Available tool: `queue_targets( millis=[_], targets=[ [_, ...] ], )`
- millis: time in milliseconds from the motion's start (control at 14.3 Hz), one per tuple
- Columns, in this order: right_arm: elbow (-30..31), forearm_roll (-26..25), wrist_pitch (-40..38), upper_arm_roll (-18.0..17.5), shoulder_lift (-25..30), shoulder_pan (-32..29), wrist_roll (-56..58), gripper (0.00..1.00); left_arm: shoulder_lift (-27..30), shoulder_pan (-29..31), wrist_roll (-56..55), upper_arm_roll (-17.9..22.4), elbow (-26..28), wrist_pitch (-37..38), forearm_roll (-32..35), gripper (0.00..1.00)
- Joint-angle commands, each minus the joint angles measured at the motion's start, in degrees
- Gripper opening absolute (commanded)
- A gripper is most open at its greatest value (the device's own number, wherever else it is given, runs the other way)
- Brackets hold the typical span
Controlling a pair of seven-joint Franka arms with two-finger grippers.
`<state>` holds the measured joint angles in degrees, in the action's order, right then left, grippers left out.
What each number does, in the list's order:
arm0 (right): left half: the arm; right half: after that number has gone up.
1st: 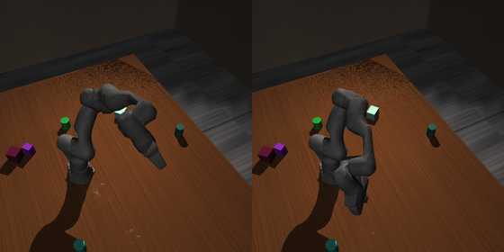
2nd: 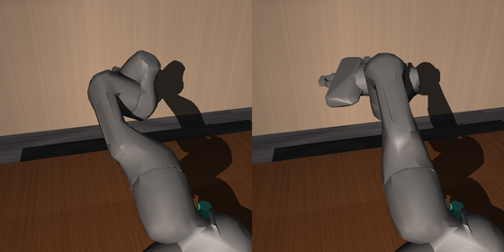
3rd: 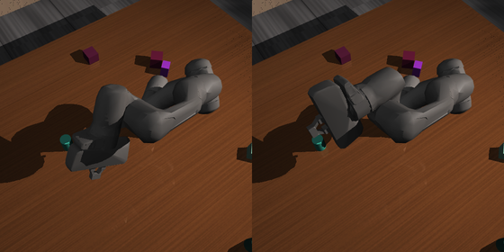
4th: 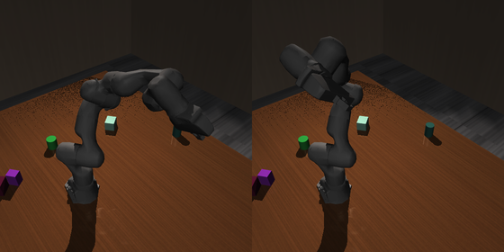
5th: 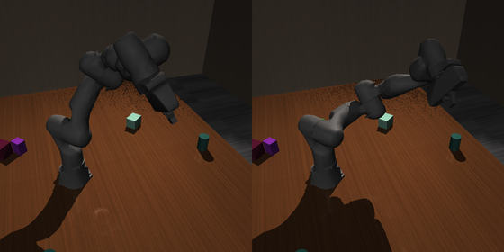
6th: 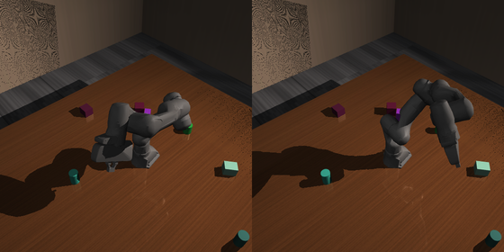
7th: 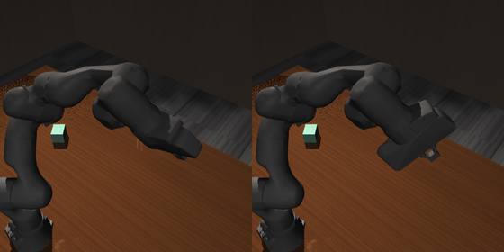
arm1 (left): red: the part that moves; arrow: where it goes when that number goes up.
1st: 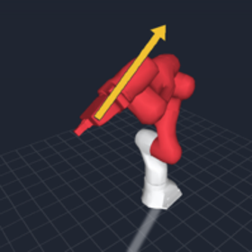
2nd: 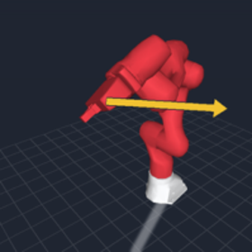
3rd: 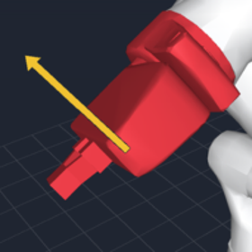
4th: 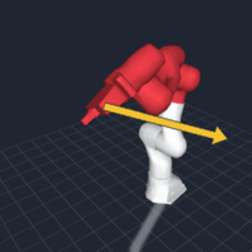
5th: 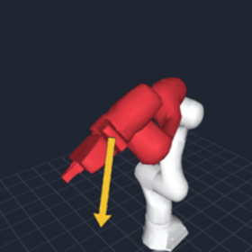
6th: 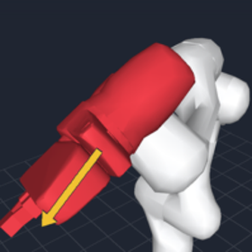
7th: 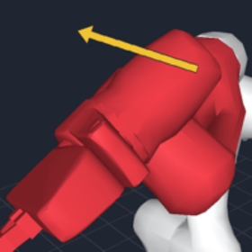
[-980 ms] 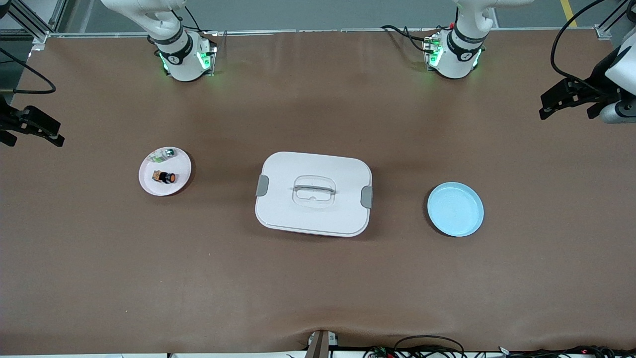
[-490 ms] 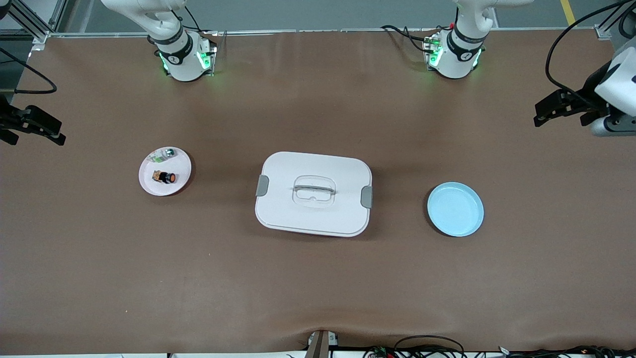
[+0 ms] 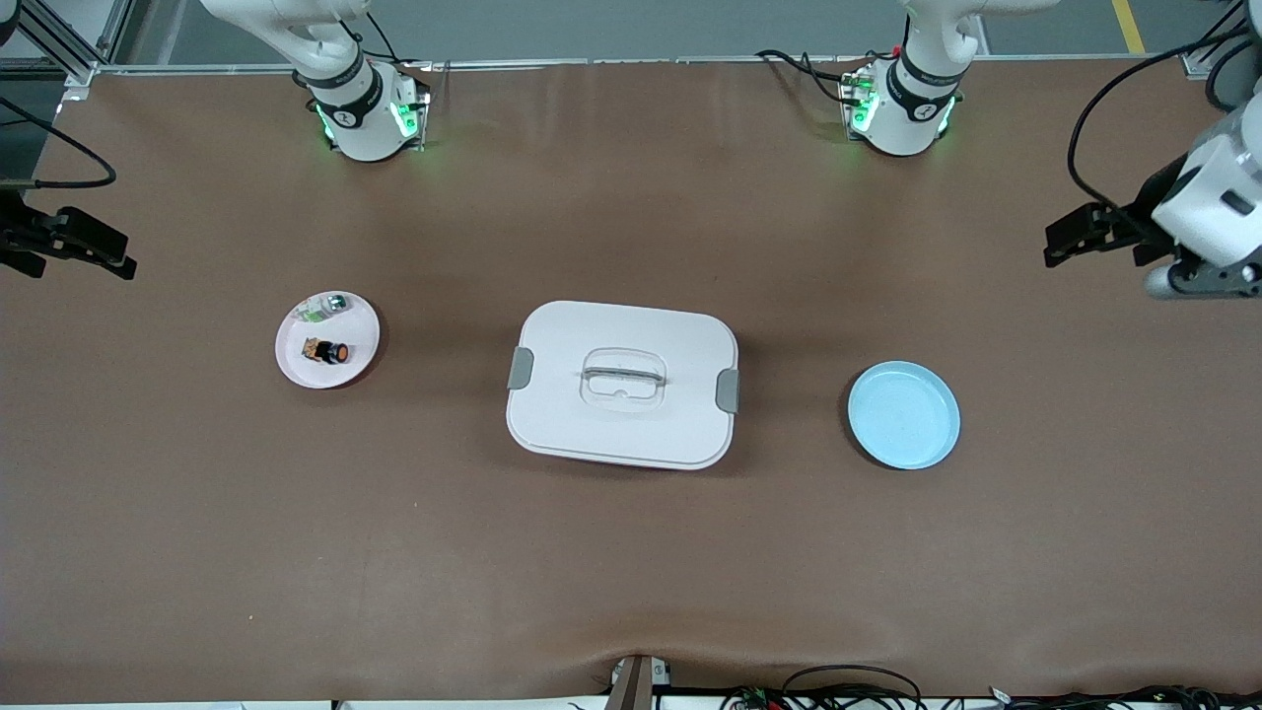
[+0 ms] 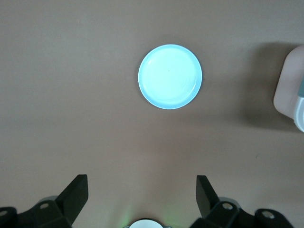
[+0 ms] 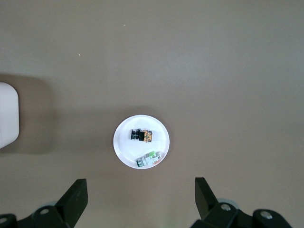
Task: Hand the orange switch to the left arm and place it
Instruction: 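Move the right gripper toward the pink plate with the switch, then lower the open right gripper over the black-orange switch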
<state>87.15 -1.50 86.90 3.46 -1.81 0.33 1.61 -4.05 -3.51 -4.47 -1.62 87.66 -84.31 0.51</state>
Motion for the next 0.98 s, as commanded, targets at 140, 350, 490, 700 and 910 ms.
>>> queue_targets(
  millis=[140,350,490,700,910],
  targets=[
    [6.6,0.5,5.2,-0.4,-0.6,-1.1,-0.6,1.00,-1.8,-0.3,0.5,-0.2,-2.1,0.4,-1.3,1.00],
    [12.8,0.7,9.4,-0.4,-0.4,-1.3,-0.6,1.00,-2.4,-0.6,0.6,-0.2,-2.8,0.2,-1.7,1.00],
    [19.2,2.1,14.8,-0.4,0.7,-1.6,-0.6,1.00,-2.4,-0.5,0.8,-0.2,-2.8,0.0,-1.7,1.00],
    [32.0,3.1,26.7,-0.4,4.5,-2.1,-0.6,1.00,-2.5,-0.1,0.9,-0.2,-2.8,0.0,-1.7,1.00],
    [39.1,3.2,33.9,-0.4,4.8,-2.0,-1.1,1.00,-2.5,0.2,0.9,-0.1,-2.8,0.0,-1.7,1.00]
  ],
)
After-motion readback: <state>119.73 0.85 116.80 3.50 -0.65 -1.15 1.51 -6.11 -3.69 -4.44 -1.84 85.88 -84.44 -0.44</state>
